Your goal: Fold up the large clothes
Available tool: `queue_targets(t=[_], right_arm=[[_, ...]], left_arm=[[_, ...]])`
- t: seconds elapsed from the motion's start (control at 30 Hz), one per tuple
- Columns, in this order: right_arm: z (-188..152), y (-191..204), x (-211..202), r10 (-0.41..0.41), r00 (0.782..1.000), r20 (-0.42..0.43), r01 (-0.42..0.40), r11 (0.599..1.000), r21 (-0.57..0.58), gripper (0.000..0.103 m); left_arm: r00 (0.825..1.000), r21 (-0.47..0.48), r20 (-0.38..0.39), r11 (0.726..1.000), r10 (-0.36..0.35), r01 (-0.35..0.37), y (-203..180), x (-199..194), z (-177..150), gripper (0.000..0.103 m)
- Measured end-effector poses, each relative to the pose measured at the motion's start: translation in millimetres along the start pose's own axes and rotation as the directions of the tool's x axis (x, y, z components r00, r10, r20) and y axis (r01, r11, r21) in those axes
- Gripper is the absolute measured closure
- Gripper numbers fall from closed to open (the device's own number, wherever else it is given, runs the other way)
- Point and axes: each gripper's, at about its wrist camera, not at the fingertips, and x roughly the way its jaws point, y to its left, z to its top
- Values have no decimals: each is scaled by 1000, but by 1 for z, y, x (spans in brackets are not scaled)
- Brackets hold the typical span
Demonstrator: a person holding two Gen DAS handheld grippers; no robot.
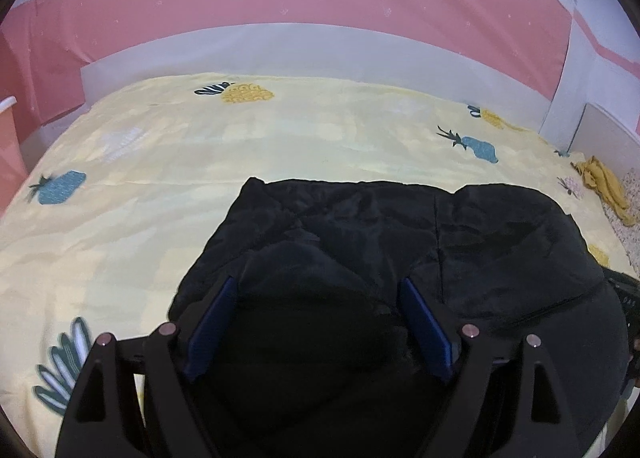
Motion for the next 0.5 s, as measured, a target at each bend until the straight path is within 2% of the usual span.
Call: queue_targets(t=[0.13,0.23,0.37,0.5], right_arm=[[-3,-6,-38,-15,999,49,14,1000,13,39],[-20,-9,-69,21,995,99,-23,999,22,39],[-35,-12,-53,37,998,44,-38,998,40,39],[-33,-11,-45,17,999,35,-18,999,41,39]], left_arm=[[999,-10,44,1000,-8,9,9,-42,-3,18],[997,-3,82,1000,-13,13,14,-64,-19,18],[1000,-9,4,1000,7,-7,15,-42,-35,18],[1000,-9,10,1000,25,-25,13,-35,-37,18]])
